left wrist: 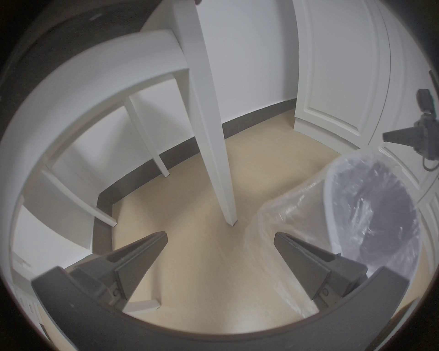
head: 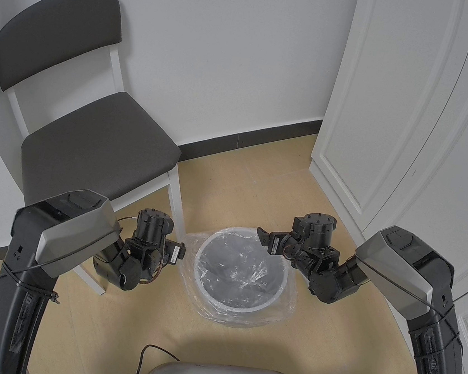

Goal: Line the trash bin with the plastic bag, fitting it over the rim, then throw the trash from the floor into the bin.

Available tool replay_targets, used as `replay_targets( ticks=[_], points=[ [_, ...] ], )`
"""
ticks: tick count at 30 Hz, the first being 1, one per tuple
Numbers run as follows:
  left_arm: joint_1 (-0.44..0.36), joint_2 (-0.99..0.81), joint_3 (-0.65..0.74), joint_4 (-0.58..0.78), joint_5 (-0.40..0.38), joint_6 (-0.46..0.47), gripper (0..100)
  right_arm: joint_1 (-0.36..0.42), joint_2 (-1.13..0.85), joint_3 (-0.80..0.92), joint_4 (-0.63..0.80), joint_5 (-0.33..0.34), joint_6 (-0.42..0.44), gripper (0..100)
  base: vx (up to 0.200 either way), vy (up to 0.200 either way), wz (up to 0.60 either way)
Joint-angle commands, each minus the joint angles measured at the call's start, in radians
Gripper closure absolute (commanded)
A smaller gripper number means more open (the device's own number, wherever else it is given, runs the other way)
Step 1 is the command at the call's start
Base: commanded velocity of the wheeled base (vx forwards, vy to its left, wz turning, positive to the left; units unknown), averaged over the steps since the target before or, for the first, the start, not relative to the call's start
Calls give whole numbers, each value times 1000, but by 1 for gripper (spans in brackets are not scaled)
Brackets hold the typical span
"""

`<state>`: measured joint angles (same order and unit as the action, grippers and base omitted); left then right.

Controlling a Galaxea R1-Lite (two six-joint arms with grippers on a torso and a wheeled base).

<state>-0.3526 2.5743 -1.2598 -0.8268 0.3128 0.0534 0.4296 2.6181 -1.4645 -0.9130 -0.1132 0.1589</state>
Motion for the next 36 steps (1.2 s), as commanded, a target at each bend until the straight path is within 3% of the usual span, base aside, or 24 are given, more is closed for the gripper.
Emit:
replay_targets(
  ticks=[1, 6, 17, 25, 31, 36],
  points=[
    [-29, -154, 211, -55, -6, -4, 0, 0, -16, 26, -6, 0, -16, 0, 0, 0, 0],
    [-48, -108, 200, -57, -6, -7, 0, 0, -15, 29, -4, 0, -19, 0, 0, 0, 0],
    [-29, 32, 2, 80, -44, 0, 0, -14, -15, 27, 2, 7, -19, 0, 0, 0, 0],
    [18, 95, -225, 301, -89, 5, 0, -35, -7, 21, 8, 36, -18, 0, 0, 0, 0],
    [72, 251, -507, 428, -96, 126, 0, -34, 8, 24, 8, 50, -18, 0, 0, 0, 0],
    [75, 331, -633, 485, -119, 129, 0, -34, 23, 21, 9, 55, -18, 0, 0, 0, 0]
  ],
)
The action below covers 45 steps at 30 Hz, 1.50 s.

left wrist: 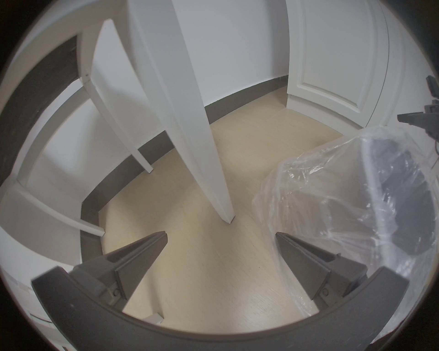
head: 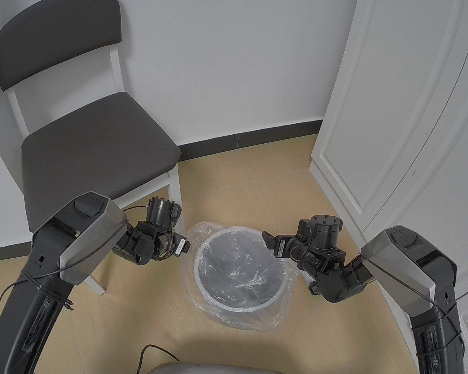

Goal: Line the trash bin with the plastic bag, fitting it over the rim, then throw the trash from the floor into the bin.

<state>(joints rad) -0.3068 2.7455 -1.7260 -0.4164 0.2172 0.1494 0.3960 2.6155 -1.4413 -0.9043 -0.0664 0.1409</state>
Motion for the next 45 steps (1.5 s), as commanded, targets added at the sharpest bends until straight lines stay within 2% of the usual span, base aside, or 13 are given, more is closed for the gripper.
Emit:
replay_targets(
  ticks=[1, 11, 20, 26, 28, 33, 39, 45],
  points=[
    [29, 169, -188, 87, -29, 32, 0, 0, 29, -4, 1, 8, 0, 0, 0, 0, 0],
    [15, 230, -274, 177, -62, 35, 0, 0, 52, -8, 1, 17, -3, 0, 0, 0, 0],
    [25, 160, -268, 128, -48, 29, 0, 0, 47, 1, -1, 17, -1, 0, 0, 0, 0],
    [21, -24, -81, 99, -42, 19, 0, 0, 38, -10, -7, 14, 0, 0, 0, 0, 0],
    [17, -84, -11, 90, -16, 21, 0, 0, 35, -14, -7, 14, 0, 0, 0, 0, 0],
    [-25, -227, 169, 27, 97, 16, 0, -2, 23, -27, -10, 3, 3, 0, 0, 0, 0],
    [-86, -357, 371, -119, 116, 18, 0, 1, -2, 1, -12, 2, 0, 0, 0, 0, 0],
    [-155, -423, 465, -130, 156, 9, 0, -5, 18, -24, 2, 0, -1, 0, 0, 0, 0]
  ],
)
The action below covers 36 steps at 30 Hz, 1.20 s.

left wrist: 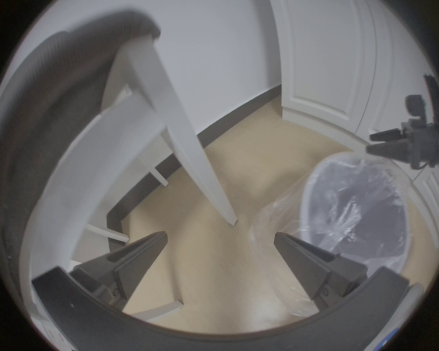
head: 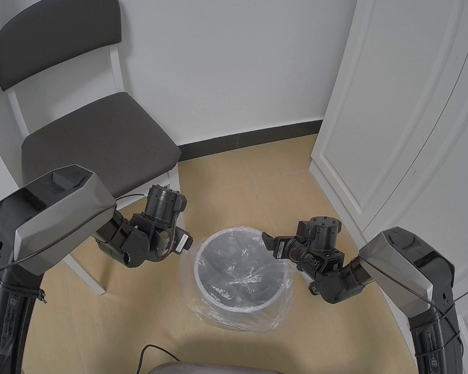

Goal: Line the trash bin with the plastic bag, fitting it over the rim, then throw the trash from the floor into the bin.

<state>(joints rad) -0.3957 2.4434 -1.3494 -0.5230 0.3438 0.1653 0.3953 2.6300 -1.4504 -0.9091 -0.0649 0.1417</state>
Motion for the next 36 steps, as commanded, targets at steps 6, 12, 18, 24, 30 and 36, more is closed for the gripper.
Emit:
replay_targets(
  ticks=[6, 12, 18, 24, 30, 36],
  points=[
    [-140, -115, 138, -25, 58, -41, 0, -16, 65, -82, 7, -6, -1, 0, 0, 0, 0],
    [-186, -83, 141, -20, 72, -63, 0, -33, 107, -137, 32, -6, -1, 0, 0, 0, 0],
    [-207, -55, 134, -19, 72, -64, 0, -43, 136, -183, 56, -7, 4, 0, 0, 0, 0],
    [-233, -18, 121, -17, 73, -63, 0, -53, 143, -197, 61, -9, 2, 0, 0, 0, 0],
    [-264, 48, 42, -3, 101, -56, 0, -52, 145, -202, 58, -9, 6, 0, 0, 0, 0],
    [-287, 120, -90, 104, 159, -27, 0, -50, 134, -196, 50, -10, 9, 0, 0, 0, 0]
  ],
)
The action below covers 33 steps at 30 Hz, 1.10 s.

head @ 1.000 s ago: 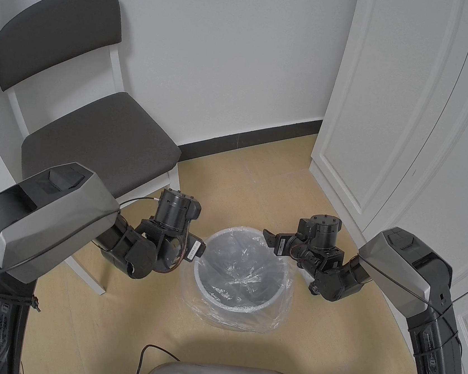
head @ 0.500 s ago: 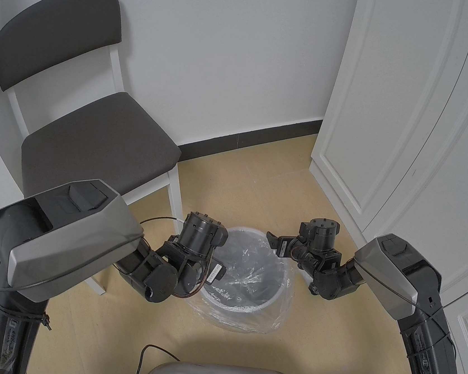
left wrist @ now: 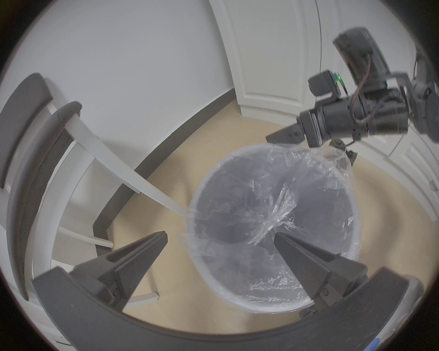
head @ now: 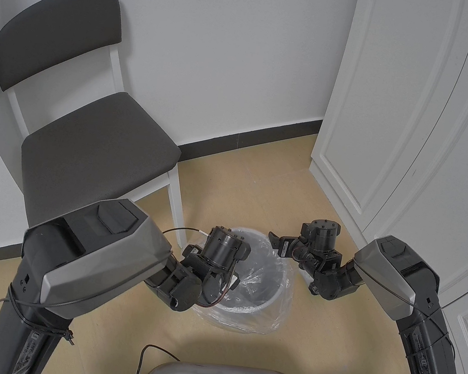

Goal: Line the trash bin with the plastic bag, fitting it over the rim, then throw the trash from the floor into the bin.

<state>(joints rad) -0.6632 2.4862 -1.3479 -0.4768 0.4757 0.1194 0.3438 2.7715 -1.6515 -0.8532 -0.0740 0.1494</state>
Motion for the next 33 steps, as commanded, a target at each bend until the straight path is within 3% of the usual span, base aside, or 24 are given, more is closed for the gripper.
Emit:
replay_targets(
  ticks=[1, 7, 17, 22, 33],
  points=[
    [-19, 86, -114, 78, 35, 23, 0, 1, -7, 6, -7, -1, 1, 0, 0, 0, 0],
    [-19, 169, -274, 191, 142, 39, 0, 1, -29, 25, -12, -4, 1, 0, 0, 0, 0],
    [5, 229, -364, 253, 211, 105, 0, 4, -55, 59, -26, -4, -1, 0, 0, 0, 0],
    [11, 215, -332, 285, 211, 102, 0, 3, -55, 59, -26, -4, -1, 0, 0, 0, 0],
    [5, 112, -112, 230, 213, 85, 0, -3, -53, 62, -26, -4, -7, 0, 0, 0, 0]
  ],
)
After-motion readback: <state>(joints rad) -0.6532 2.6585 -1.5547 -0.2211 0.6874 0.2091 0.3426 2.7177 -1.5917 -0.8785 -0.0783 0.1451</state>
